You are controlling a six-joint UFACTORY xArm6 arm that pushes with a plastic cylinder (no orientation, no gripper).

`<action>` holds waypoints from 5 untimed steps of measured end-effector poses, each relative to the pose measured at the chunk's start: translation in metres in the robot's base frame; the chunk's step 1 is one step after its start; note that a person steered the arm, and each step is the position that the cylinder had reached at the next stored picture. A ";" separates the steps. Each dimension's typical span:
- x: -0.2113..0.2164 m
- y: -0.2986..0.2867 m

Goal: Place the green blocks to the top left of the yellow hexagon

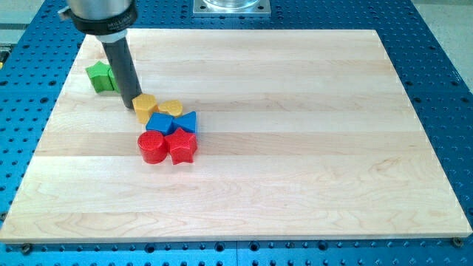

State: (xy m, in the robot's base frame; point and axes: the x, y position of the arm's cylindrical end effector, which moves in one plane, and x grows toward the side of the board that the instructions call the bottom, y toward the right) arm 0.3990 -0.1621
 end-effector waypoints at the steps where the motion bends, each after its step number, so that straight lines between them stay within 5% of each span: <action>1: 0.001 0.002; 3: -0.005 -0.142; 5: -0.084 -0.098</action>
State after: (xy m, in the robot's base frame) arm 0.3146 -0.2599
